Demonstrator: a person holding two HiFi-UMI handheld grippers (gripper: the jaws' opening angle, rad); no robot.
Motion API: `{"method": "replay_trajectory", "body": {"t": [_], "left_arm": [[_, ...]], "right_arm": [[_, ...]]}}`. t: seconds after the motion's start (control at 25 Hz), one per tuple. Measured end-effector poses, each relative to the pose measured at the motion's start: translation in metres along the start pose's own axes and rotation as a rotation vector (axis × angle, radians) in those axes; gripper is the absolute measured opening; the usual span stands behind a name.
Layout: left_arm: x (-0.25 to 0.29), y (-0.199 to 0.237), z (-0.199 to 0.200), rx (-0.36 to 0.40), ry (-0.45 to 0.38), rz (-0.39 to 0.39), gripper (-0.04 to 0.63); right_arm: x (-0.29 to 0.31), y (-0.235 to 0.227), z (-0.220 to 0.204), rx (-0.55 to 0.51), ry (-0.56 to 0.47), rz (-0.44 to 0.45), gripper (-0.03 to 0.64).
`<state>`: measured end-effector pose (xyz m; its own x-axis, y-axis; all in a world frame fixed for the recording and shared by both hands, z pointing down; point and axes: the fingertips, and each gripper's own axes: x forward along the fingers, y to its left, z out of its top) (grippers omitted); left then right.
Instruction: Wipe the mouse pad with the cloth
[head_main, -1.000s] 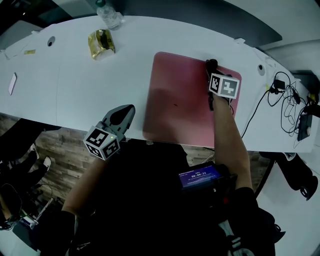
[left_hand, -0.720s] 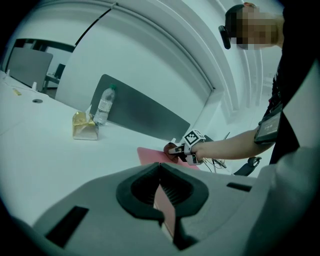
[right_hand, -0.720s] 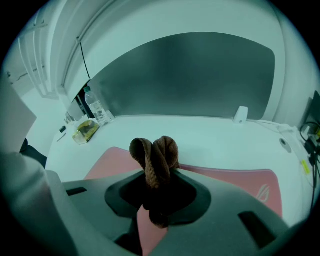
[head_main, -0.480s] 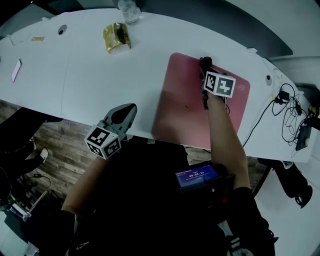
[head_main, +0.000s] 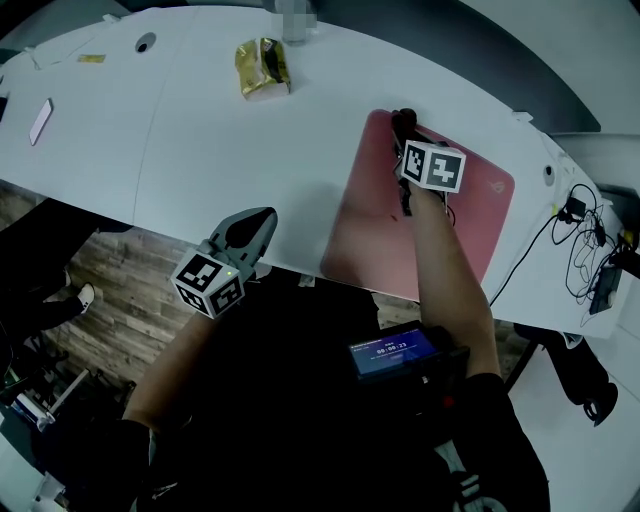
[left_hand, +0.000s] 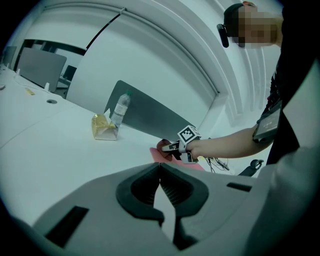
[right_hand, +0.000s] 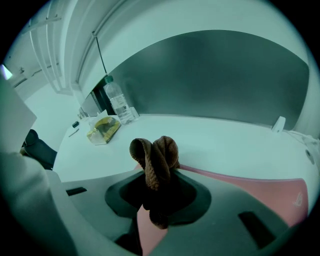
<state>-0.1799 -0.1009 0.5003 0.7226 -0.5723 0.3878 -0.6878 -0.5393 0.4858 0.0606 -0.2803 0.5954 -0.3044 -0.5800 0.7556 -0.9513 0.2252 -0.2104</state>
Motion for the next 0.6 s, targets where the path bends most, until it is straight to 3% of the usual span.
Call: {"method": "replay_trajectory", "body": {"t": [0.6], "left_arm": [[-0.029, 0.024, 0.003, 0.008, 0.001, 0.004, 0.009]], "right_arm": [[0.025, 0.082, 0.005, -0.089, 0.010, 0.093, 0.117]]}}
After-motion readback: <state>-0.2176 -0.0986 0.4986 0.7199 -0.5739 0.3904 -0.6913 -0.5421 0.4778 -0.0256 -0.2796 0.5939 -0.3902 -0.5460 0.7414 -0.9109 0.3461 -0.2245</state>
